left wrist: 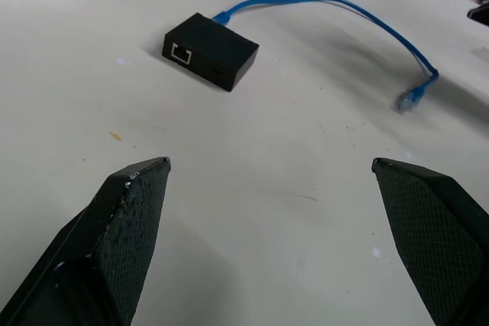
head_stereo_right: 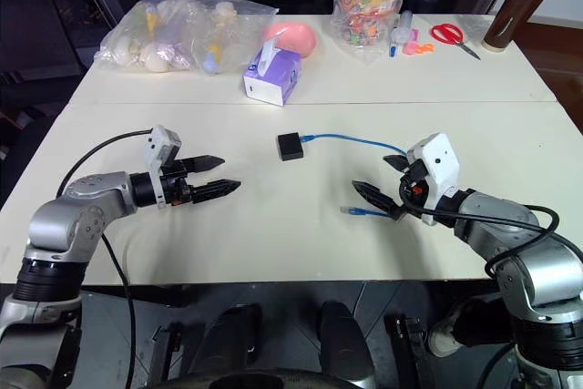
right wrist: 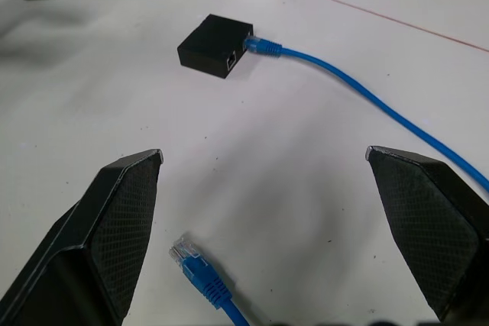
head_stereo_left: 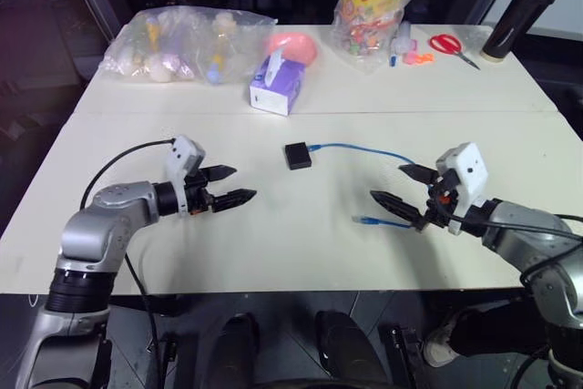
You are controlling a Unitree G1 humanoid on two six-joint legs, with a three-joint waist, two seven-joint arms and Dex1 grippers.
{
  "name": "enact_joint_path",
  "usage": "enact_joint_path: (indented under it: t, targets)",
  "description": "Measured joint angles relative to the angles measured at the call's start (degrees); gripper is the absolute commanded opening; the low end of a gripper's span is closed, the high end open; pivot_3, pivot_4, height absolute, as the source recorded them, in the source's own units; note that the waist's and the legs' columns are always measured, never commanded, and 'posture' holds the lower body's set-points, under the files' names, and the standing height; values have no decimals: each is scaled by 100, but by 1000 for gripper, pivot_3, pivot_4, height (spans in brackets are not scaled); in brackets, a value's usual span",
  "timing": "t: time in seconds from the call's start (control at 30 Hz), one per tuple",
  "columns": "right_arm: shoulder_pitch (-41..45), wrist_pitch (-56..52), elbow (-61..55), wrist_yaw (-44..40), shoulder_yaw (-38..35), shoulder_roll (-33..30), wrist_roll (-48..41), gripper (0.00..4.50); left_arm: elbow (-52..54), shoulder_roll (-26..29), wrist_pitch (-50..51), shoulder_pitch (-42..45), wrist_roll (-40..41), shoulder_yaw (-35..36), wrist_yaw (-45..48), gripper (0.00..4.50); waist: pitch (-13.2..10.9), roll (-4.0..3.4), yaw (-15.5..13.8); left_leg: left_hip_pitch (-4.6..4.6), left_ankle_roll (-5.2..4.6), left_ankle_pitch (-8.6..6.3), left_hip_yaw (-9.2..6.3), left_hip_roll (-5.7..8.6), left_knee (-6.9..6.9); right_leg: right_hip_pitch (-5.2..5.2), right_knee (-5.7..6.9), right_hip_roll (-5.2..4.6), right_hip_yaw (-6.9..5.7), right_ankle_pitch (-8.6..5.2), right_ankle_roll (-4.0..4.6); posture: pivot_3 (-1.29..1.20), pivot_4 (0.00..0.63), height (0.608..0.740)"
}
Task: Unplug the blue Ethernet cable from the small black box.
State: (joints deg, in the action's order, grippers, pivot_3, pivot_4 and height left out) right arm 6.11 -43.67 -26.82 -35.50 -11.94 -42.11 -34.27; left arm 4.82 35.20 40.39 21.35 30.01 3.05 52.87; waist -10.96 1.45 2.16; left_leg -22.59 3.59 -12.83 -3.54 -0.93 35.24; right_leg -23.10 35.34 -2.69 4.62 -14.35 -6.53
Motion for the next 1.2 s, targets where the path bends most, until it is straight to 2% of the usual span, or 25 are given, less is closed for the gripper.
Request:
enact_joint_path:
  t: [0.17,0.77,0.97,1.03,1.2]
  targets:
    - [27,81,9,17,18,3,111,4500,-280,-106,-165,305,-118,-1,-197,4443,0,0,-7,0,0,0,0,0,1,0,0,0,0,0,0,0,150,739]
    - [-36,180,158,19,26,39,249,4500,-992,-277,-577,694,-263,-119,25,4443,0,0,4,0,0,0,1,0,2,0,3,1,0,1,-1,0,150,739]
    - [612,593,982,-240,392,45,581,4500,-1745,-38,-965,1230,-550,-397,741,4443,0,0,30,3,0,0,2,0,-4,-2,4,2,0,3,-1,0,150,739]
    - [1545,1318,2230,-479,994,128,1226,4500,-2252,80,-742,1709,-493,-468,1282,4443,-7,10,71,-1,0,2,8,0,6,-10,6,3,0,13,3,0,150,739]
    - [2992,2560,4509,-1109,1779,615,2066,4500,-2615,333,-868,2429,-577,-558,1982,4443,-3,6,64,10,0,2,7,-1,-6,-2,8,4,0,22,-31,0,150,739]
